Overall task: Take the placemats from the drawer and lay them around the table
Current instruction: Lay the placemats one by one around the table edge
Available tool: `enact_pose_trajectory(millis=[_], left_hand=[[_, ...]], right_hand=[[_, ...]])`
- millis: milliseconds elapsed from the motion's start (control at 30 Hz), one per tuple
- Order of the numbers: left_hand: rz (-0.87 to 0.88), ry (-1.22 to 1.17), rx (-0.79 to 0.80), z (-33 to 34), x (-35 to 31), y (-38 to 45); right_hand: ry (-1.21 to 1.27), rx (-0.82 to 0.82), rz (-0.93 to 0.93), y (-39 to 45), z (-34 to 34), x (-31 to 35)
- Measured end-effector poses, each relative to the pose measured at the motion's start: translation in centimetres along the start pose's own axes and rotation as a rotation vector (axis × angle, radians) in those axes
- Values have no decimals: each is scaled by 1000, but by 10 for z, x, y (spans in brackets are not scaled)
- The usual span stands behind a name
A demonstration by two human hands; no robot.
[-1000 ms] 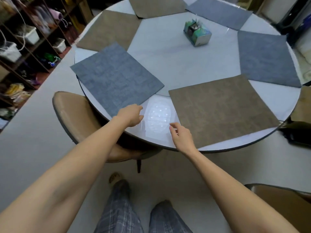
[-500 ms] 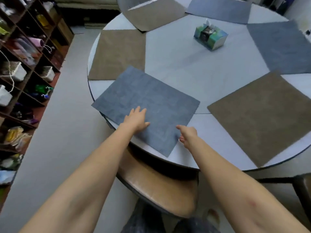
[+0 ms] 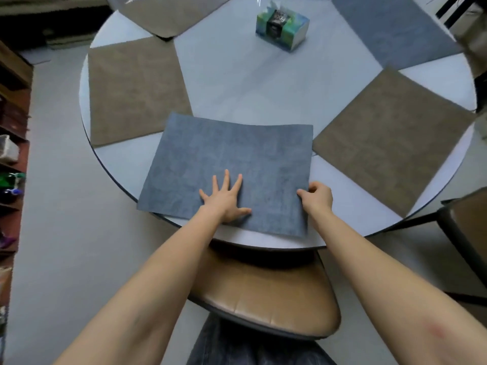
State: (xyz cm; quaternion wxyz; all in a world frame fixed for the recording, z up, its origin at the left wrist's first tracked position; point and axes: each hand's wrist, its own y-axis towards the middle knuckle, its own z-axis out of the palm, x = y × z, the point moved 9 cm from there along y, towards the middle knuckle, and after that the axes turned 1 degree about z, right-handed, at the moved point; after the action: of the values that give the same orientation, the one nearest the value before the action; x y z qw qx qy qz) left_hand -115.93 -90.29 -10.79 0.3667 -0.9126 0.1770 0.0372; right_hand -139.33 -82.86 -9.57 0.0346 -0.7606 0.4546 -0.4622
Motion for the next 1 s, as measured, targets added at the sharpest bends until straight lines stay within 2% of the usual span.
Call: enact_pose_trajectory(millis=[300,633,1000], left_hand=[[34,76,-32,17,-15,7],[32,62,-35,19,-13,9],[39,62,-55,19,-12,10]], right_hand=[[-234,-14,69,11,-17,-30],[-403,-60,-133,4,-9,-22],[-475,-58,-187,-2,-3,-24]])
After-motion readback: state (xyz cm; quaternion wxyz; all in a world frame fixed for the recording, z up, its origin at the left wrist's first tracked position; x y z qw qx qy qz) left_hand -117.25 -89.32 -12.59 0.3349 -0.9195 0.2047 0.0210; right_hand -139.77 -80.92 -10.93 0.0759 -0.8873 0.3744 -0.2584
